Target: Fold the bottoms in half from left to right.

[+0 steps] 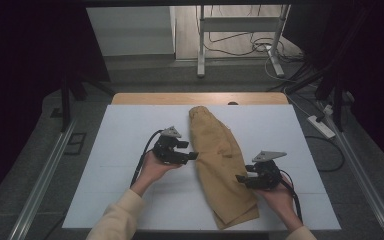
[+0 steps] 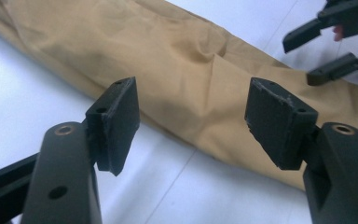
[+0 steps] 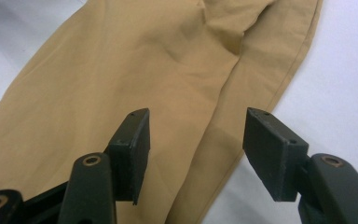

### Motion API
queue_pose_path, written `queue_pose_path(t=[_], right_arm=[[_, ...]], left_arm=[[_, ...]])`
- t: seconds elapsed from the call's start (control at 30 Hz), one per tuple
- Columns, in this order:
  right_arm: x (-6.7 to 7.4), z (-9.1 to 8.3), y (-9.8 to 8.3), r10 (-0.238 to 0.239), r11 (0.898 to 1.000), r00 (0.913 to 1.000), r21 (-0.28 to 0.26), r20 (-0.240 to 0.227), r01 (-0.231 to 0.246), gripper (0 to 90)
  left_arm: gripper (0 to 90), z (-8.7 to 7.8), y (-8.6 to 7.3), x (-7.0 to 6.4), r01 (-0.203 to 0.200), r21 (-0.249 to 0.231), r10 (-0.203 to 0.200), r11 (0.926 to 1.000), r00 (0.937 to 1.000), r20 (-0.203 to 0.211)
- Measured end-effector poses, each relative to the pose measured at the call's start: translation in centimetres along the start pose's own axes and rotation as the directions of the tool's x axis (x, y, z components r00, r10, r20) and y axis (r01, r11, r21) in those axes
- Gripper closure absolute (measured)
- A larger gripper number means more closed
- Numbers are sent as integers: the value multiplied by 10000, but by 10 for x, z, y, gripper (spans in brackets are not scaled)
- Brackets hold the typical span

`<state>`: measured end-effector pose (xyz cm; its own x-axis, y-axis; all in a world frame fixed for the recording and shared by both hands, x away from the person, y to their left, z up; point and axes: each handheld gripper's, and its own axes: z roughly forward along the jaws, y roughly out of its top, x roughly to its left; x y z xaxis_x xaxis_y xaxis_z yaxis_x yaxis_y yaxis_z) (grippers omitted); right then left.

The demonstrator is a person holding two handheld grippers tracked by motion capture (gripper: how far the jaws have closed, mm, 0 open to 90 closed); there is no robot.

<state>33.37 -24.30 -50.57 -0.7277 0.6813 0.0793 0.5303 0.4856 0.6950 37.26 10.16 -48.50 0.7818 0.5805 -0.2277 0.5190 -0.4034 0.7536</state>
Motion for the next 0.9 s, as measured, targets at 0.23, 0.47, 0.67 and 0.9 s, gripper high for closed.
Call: queue_pose_path(t=[0.23,0.47,0.67,0.9], right_arm=[[-5,10,12,1,9999,10000,-121,66,0,415],[-10,21,20,-63,10000,9997,-61,219,64,412],[-15,29,28,-12,10000,9996,-41,286,13,412],[-20,40,37,-28,9999,9993,-144,360,33,418]], left_arm=[[344,-12,-17,3,198,83,-197,9998,9997,-139],[335,-15,-28,5,339,137,-337,9993,9993,-134],[332,-13,-29,4,323,255,-320,9992,9994,-109],[328,-13,-31,6,405,248,-402,9989,9991,-132]])
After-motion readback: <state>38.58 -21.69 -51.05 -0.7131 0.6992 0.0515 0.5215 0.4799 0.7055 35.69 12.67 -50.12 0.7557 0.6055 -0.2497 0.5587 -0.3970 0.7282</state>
